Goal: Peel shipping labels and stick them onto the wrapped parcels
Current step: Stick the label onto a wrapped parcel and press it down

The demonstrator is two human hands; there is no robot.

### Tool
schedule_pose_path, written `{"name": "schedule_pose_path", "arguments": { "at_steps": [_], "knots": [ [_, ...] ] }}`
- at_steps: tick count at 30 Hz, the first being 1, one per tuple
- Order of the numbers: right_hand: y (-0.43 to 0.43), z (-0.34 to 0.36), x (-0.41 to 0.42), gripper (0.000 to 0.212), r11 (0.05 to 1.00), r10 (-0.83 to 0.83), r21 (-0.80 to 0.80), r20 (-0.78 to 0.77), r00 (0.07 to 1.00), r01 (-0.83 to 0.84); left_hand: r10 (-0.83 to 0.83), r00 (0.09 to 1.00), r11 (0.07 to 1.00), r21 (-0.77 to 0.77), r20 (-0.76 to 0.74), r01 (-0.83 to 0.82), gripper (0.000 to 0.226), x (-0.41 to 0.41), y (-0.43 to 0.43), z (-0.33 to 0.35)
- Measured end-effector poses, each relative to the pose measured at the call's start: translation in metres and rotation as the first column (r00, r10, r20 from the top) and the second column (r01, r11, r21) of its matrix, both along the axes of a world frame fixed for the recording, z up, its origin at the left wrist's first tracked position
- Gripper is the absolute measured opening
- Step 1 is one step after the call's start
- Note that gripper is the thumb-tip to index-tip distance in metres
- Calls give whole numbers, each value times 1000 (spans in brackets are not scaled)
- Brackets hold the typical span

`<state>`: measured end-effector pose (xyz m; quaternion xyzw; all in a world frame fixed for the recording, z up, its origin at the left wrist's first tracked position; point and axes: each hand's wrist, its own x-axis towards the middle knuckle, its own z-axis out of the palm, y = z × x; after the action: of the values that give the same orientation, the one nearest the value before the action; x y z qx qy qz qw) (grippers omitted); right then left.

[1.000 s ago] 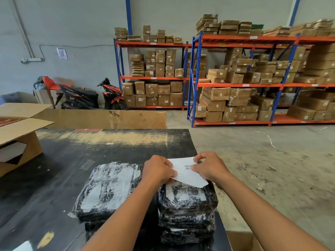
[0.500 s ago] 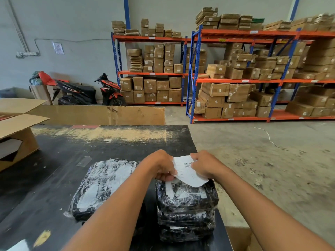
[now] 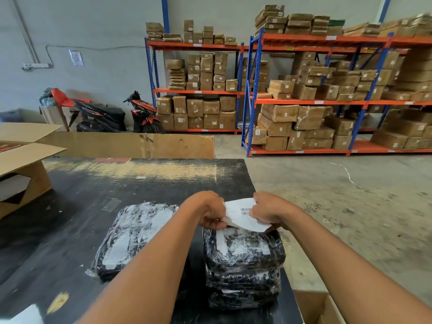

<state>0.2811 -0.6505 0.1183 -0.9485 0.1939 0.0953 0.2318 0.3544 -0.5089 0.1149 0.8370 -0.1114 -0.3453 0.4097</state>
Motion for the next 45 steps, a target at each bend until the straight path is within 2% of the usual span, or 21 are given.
{"name": "schedule_pose_path", "arguments": {
  "at_steps": [2, 3, 5, 7, 8, 10, 12, 14, 17, 20, 23, 28, 33, 37, 41, 45],
  "knots": [
    [2, 1, 0, 65, 998, 57, -14, -19, 998, -57, -3, 1000, 999, -51, 1, 3, 73, -2, 0, 3],
    [5, 4, -1, 67, 994, 94, -49, -29, 995, -95, -2, 1000, 999, -43, -1, 2, 72, -4, 0, 3],
    [7, 3, 0, 63, 986, 125, -106, -46, 991, -129, 9, 1000, 1000, -19, 16, -9, 56, -2, -1, 0],
    [7, 0, 2, 54, 993, 74, -94, -32, 997, -77, 28, 999, 999, -18, 22, -28, 39, -3, 0, 0],
    [7, -2, 3, 45, 998, 35, -57, -15, 999, -36, 50, 999, 998, -37, 6, -50, 38, -4, 2, -1],
    [8, -2, 1, 24, 999, -53, 4, 1, 999, 53, 92, 996, 992, -87, -10, -93, 55, -8, 5, -4],
    [8, -3, -2, 15, 992, -113, 58, 3, 994, 113, 131, 991, 979, -153, -36, -135, 65, -15, 8, -5],
    [5, -5, -4, 22, 985, -147, 103, 44, 988, 141, 163, 985, 963, -208, -50, -169, 53, -23, 12, -4],
    [0, -4, -14, 27, 953, -207, 247, 113, 972, 175, 208, 978, 944, -254, -36, -210, 76, -35, 15, -1],
    [3, 1, -29, 26, 913, -237, 365, 109, 965, 183, 241, 971, 934, -269, -9, -234, 81, -47, 20, 4],
    [7, 6, -45, 26, 878, -254, 438, 85, 963, 193, 255, 967, 927, -281, -14, -249, 71, -56, 29, 6],
    [9, 9, -64, 35, 819, -305, 544, 149, 941, 179, 233, 970, 934, -263, -64, -241, 22, -71, 41, 13],
    [15, 0, -69, 54, 859, -277, 488, 190, 942, 155, 171, 985, 975, -147, 25, -166, 16, -84, 39, 10],
    [18, -2, -72, 59, 933, -181, 348, 224, 957, 95, 135, 989, 985, -115, 66, -127, 17, -88, 39, 8],
    [24, -1, -66, 30, 977, -124, 195, 161, 979, 91, 108, 986, 993, -66, 126, -100, 15, -91, 37, 6],
    [25, -11, -62, 25, 969, -181, 196, 158, 971, 148, 78, 976, 997, -13, 204, -77, 25, -97, 36, 7]
  ]
}}
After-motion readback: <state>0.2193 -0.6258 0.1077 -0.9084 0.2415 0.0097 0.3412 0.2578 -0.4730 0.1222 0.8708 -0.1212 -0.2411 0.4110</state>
